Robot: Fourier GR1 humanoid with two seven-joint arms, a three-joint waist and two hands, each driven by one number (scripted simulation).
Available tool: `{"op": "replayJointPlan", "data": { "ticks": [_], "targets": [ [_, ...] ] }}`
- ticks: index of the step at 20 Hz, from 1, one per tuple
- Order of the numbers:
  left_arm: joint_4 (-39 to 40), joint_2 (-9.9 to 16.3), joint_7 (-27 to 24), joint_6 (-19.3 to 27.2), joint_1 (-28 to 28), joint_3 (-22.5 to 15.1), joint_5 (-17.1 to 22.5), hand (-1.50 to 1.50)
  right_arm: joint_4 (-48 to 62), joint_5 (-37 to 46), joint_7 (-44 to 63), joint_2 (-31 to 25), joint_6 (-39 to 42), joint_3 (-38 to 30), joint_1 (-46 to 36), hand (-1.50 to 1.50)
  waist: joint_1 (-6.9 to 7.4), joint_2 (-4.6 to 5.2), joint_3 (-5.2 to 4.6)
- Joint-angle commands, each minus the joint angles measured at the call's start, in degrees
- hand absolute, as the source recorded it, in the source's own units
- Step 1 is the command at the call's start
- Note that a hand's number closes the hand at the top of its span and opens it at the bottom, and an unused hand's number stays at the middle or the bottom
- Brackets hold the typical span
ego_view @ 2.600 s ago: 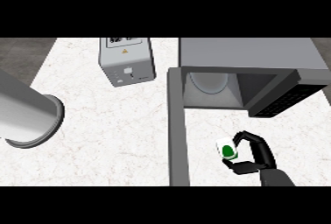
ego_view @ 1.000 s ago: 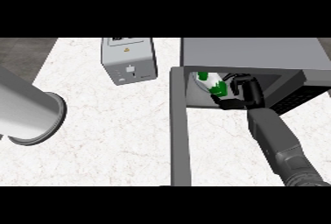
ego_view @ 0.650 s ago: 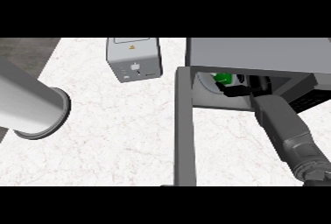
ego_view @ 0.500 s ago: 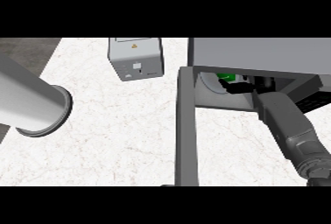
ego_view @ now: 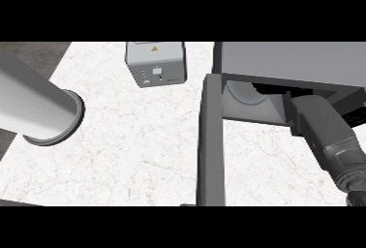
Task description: Pick up the milk, place it into the microwave and close the microwave
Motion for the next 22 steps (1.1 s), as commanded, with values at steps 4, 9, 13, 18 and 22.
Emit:
{"op": "replayJointPlan", "data": {
  "ticks": [4, 9, 13, 18, 22],
  "targets": [
    [1.61, 1.1, 0.01, -0.56, -1.55, -0.2, -0.25, -1.5, 0.43, 0.18, 1.95, -3.77, -2.41, -0.35, -2.14, 1.5, 1.73, 1.56, 0.29],
    [2.44, 1.98, -0.25, -0.82, -3.36, -0.28, -1.08, -1.5, 0.93, -0.2, 2.42, -4.23, -3.79, -0.54, -2.81, 1.5, 2.61, 2.09, 0.31],
    [3.66, 2.24, -0.27, -0.48, -4.51, -0.63, -1.13, -1.5, 1.01, -0.27, 1.63, -5.05, -3.83, -0.33, -3.37, 1.5, 2.66, 2.24, 0.3],
    [3.93, 2.98, 0.24, -1.47, -4.49, -0.89, -1.93, -1.5, 2.1, -0.98, 1.04, -5.53, -3.9, -0.57, -2.89, 1.5, 3.44, 2.49, 0.35],
    [4.07, 2.81, -0.53, -1.24, -5.5, -0.19, -3.13, -1.5, 2.64, -1.58, -0.27, -6.17, -4.19, -0.74, -2.46, 1.5, 3.69, 2.69, 0.37]
  ]
}}
